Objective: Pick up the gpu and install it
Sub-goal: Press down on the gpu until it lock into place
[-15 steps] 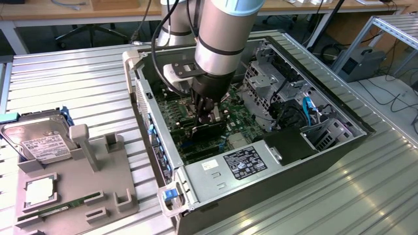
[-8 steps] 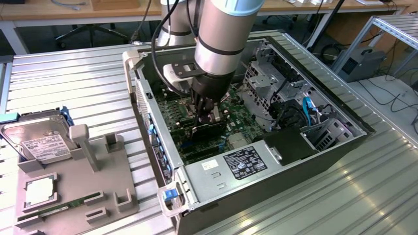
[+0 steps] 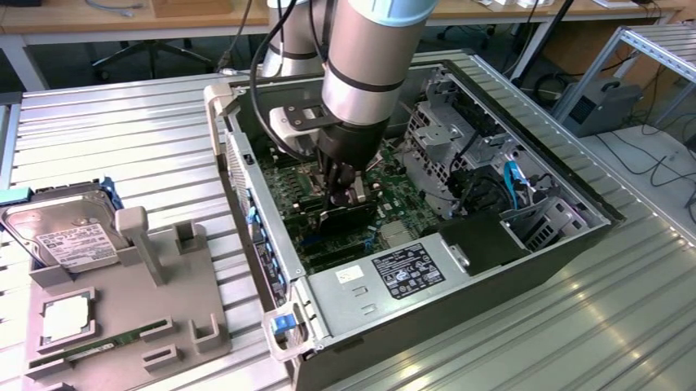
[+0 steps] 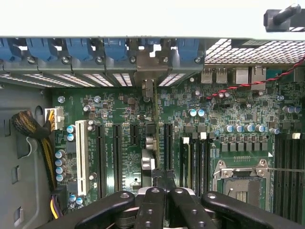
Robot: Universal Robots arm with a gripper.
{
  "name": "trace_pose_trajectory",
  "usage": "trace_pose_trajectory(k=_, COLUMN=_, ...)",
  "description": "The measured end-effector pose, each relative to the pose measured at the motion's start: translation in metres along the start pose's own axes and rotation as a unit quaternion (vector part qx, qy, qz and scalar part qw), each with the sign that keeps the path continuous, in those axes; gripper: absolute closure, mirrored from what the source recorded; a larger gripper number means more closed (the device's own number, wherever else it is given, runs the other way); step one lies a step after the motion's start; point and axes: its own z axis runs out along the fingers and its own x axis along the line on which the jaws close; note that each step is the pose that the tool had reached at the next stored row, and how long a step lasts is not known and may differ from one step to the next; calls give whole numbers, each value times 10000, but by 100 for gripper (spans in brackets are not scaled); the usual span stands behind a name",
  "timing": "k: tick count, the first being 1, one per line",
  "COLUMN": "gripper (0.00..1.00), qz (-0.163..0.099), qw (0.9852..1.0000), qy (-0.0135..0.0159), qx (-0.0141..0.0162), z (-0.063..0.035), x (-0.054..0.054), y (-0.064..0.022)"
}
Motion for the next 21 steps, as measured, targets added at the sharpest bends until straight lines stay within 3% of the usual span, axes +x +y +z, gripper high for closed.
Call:
trace_pose_trajectory(k=7, gripper=89, qz=0, qw=10000, qy=-7, qx=4, z=-23, x=-3, y=0)
trace_pose_trajectory(k=12, gripper=89, qz=0, qw=10000, qy=15, qx=0, z=-137, x=-8, y=3)
trace_pose_trajectory(k=21, gripper=89, qz=3, qw=10000, qy=91, qx=1, z=-503, x=-67, y=-37)
